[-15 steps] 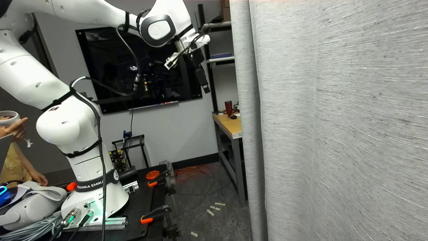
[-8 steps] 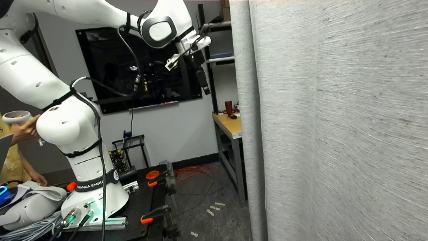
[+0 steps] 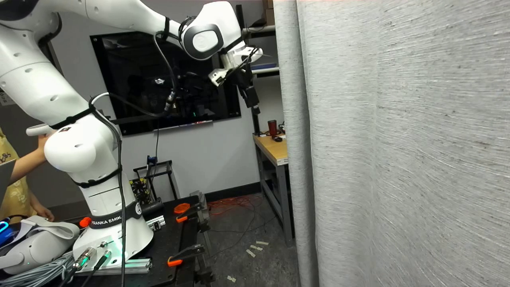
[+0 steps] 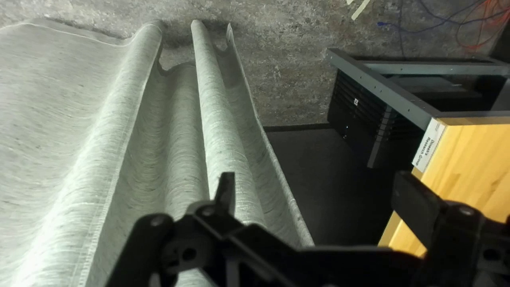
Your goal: Open the curtain from left to right
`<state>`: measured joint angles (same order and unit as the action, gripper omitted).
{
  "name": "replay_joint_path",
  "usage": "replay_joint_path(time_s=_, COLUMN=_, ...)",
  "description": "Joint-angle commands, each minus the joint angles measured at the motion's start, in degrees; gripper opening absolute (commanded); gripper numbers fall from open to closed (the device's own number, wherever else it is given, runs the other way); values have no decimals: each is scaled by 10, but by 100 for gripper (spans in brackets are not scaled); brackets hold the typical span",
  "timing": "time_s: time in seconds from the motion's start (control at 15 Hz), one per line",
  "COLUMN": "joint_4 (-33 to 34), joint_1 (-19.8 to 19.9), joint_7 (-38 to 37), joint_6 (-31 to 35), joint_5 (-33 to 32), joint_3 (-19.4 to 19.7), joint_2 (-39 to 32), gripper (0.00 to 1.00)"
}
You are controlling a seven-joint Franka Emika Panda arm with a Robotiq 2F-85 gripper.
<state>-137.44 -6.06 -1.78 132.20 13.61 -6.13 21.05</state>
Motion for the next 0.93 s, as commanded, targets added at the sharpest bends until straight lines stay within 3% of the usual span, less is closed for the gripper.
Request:
replay_joint_path(time_s=0.0, joint_4=55, joint_1=-10, joint_7=33, joint_6=45, joint_5=-25, joint_3=-3, joint_2=-60, gripper=100)
replay_joint_path(time_s=0.47, joint_4=128, joint_1=-11, joint_7=35, joint_6=161, joint_5=-116, joint_3=-22, joint_2=-110, gripper=100)
replay_joint_path(time_s=0.87, joint_4=117, joint_1=0, joint_7=-8, joint_6=169, joint_5=-171, joint_3=-27, joint_2=-78, gripper=100)
